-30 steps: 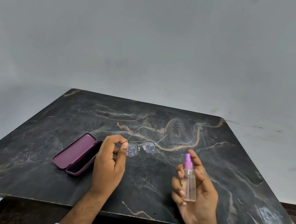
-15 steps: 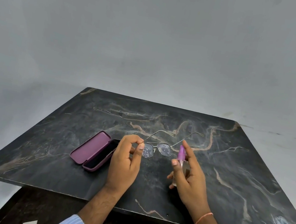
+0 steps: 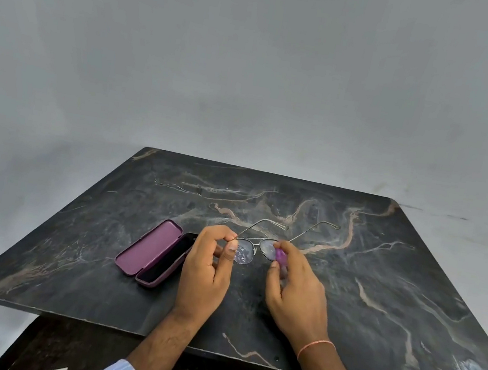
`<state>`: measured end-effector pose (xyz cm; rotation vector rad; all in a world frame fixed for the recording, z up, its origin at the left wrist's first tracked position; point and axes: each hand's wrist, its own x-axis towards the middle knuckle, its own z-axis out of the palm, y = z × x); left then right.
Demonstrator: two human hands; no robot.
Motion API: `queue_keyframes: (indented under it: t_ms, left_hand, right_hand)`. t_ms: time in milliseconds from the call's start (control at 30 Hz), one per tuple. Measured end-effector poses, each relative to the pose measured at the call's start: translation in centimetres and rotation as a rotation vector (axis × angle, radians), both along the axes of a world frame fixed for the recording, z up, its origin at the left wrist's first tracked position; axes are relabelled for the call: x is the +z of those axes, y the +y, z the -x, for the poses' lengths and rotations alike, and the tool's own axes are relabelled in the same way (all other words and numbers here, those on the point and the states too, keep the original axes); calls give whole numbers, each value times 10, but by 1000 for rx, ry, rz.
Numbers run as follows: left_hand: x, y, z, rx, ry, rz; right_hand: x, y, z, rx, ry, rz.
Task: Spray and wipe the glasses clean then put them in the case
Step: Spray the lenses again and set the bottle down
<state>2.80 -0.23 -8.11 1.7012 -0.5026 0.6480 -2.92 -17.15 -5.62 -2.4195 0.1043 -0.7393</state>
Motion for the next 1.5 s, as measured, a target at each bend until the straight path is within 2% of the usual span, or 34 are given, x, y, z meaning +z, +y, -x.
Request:
queue_keyframes:
  t_ms: [167, 300, 400, 500, 633, 967, 1267, 1400, 1500]
  left_hand:
    - [-1, 1, 1, 9, 13, -7]
    - [0, -1, 1, 7, 12, -7]
    - [1, -2, 2, 10, 12, -1]
    - [2, -3, 2, 6, 13, -10]
    - [3, -1, 3, 6, -1, -21]
    - [4, 2, 3, 14, -34, -87]
    - [6, 0, 2, 25, -1, -53]
    - [6, 3, -1, 21, -10, -53]
    - [5, 4, -1, 18, -13, -46]
  right_hand:
    - [-3, 0, 2, -10, -46, -20]
    - [-5, -5, 7, 54, -106, -244]
    - [-10, -8, 10, 127, -65, -329]
    - [-10, -3, 11, 184, -30, -343]
    - [-3, 16, 17, 273, -87, -319]
    - [-3, 31, 11, 342, -38, -269]
    - [0, 2, 30, 196, -131, -342]
    - [-4, -43, 36, 53, -112, -398]
    - [-3, -80, 41, -91, -112, -365]
